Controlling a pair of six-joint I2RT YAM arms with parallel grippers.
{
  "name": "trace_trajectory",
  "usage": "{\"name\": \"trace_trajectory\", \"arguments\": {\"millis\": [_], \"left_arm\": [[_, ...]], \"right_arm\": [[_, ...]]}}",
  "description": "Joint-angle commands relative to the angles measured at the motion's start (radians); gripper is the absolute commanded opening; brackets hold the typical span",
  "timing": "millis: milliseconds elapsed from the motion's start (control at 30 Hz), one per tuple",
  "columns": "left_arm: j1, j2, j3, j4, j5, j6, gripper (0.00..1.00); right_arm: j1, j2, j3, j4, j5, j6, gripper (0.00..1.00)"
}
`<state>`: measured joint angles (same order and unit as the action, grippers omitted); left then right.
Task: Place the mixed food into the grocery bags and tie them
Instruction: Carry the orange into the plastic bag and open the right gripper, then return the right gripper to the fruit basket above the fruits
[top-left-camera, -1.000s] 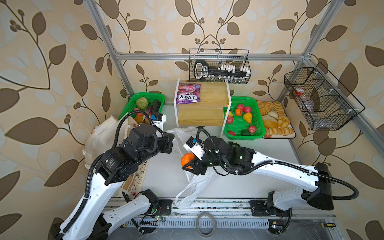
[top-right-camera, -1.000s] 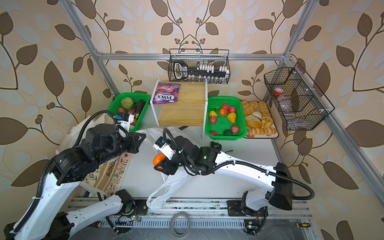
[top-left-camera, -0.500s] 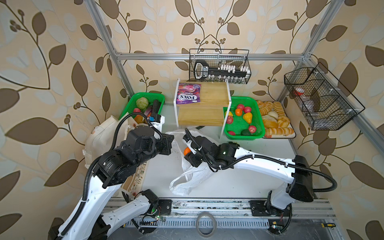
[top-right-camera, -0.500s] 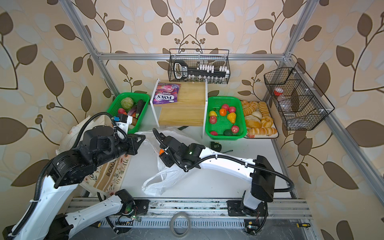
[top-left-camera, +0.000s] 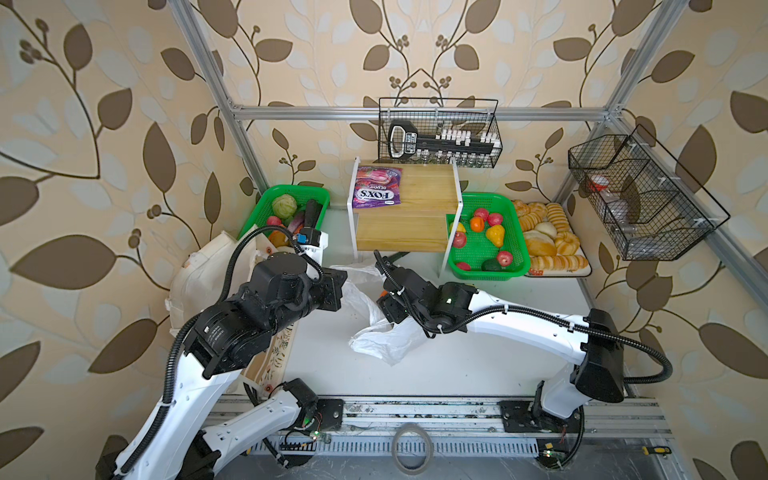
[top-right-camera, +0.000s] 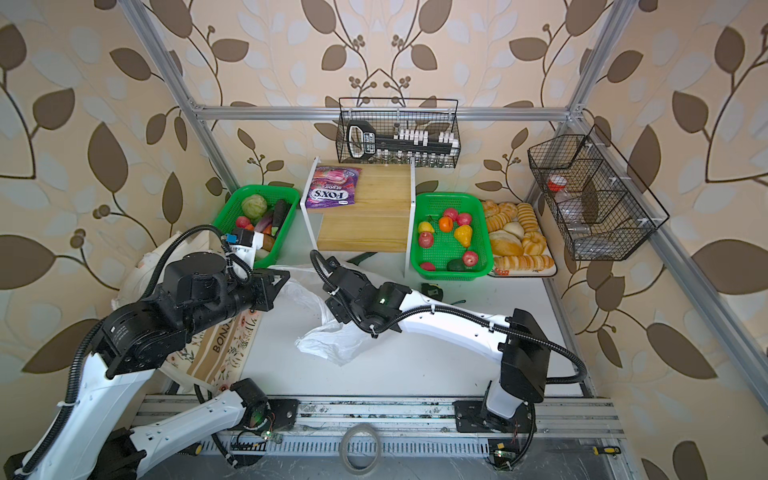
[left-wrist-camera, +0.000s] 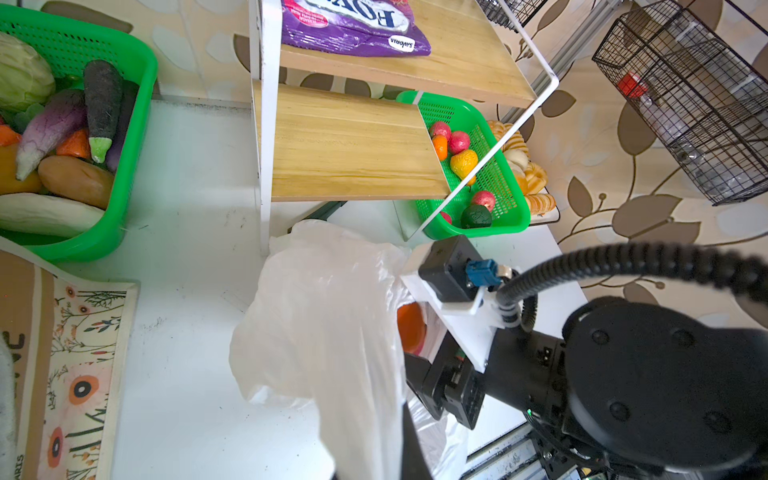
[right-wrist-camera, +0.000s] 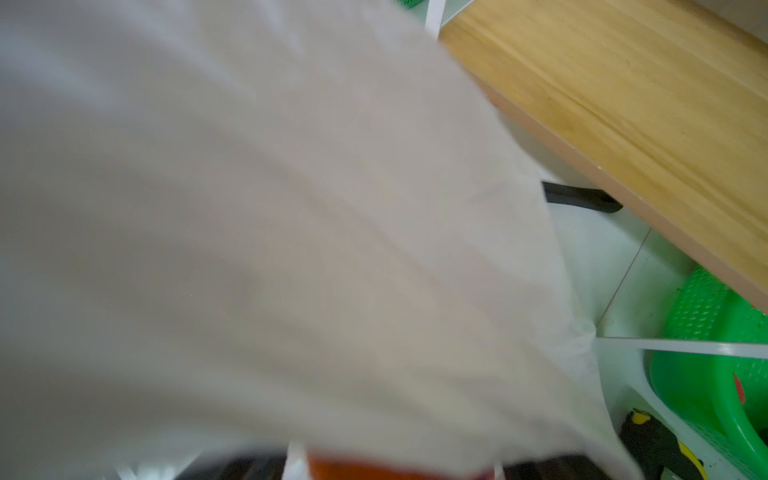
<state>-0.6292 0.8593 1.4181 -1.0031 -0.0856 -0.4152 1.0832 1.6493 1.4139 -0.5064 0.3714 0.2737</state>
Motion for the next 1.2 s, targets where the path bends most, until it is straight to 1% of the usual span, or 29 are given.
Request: {"name": "trace_trajectory", "arguments": {"millis": [0, 100, 200, 267, 333, 367, 433, 500, 567, 600, 633, 667, 733, 800, 833, 867, 967, 1033, 1067, 1167], "left_arm": [[-0.004, -0.003, 0.022, 0.002, -0.011, 0.007, 0.00], [-0.005, -0.001, 0.021, 0.004, -0.017, 0.007, 0.00], [-0.004, 0.005, 0.020, 0.007, -0.018, 0.006, 0.00], [-0.005, 0.009, 0.022, 0.010, -0.019, 0.008, 0.00], [-0.005, 0.013, 0.026, 0.008, -0.020, 0.010, 0.00], [-0.005, 0.015, 0.027, 0.008, -0.023, 0.011, 0.00], [-0.004, 0.019, 0.024, 0.009, -0.025, 0.012, 0.00], [-0.004, 0.022, 0.021, 0.011, -0.024, 0.013, 0.00], [-0.004, 0.024, 0.018, 0.015, -0.025, 0.016, 0.00], [-0.005, 0.025, 0.013, 0.017, -0.026, 0.017, 0.00], [-0.004, 0.024, 0.009, 0.021, -0.028, 0.017, 0.00], [-0.004, 0.023, 0.004, 0.027, -0.029, 0.020, 0.00], [-0.004, 0.020, -0.004, 0.036, -0.031, 0.029, 0.00], [-0.005, 0.016, -0.008, 0.038, -0.035, 0.041, 0.00], [-0.004, 0.010, -0.012, 0.042, -0.038, 0.051, 0.00], [-0.004, 0.002, -0.018, 0.050, -0.041, 0.063, 0.00], [-0.004, -0.026, -0.048, 0.096, -0.057, 0.093, 0.00], [-0.004, -0.035, -0.057, 0.119, -0.052, 0.121, 0.00], [-0.005, -0.037, -0.058, 0.123, -0.053, 0.136, 0.00], [-0.004, -0.035, -0.062, 0.123, -0.058, 0.180, 0.00]], "right_arm": [[-0.006, -0.051, 0.011, 0.034, 0.022, -0.014, 0.77], [-0.013, -0.113, -0.045, 0.100, -0.006, -0.011, 0.79], [-0.035, -0.192, -0.121, 0.188, -0.093, 0.010, 0.79], [-0.060, -0.263, -0.167, 0.250, -0.192, 0.018, 0.79], [-0.081, -0.336, -0.230, 0.321, -0.261, 0.012, 0.79], [-0.095, -0.384, -0.260, 0.361, -0.290, 0.010, 0.79], [-0.133, -0.472, -0.317, 0.424, -0.303, 0.023, 0.81], [-0.215, -0.540, -0.346, 0.420, -0.309, 0.091, 0.83], [-0.364, -0.586, -0.381, 0.408, -0.377, 0.181, 0.80], [-0.426, -0.594, -0.402, 0.407, -0.398, 0.215, 0.78], [-0.510, -0.591, -0.422, 0.385, -0.403, 0.252, 0.75], [-0.597, -0.573, -0.429, 0.345, -0.407, 0.289, 0.73], [-0.740, -0.504, -0.420, 0.270, -0.449, 0.303, 0.70], [-0.845, -0.413, -0.387, 0.205, -0.457, 0.253, 0.68], [-0.884, -0.357, -0.360, 0.170, -0.423, 0.215, 0.68], [-0.912, -0.304, -0.341, 0.154, -0.378, 0.174, 0.68], [-0.954, -0.136, -0.245, 0.113, -0.273, 0.080, 0.68], [-0.973, -0.037, -0.178, 0.087, -0.236, 0.064, 0.68], [-0.978, 0.003, -0.133, 0.096, -0.218, 0.060, 0.68], [-0.991, 0.112, -0.078, 0.162, -0.177, 0.044, 0.69]]}}
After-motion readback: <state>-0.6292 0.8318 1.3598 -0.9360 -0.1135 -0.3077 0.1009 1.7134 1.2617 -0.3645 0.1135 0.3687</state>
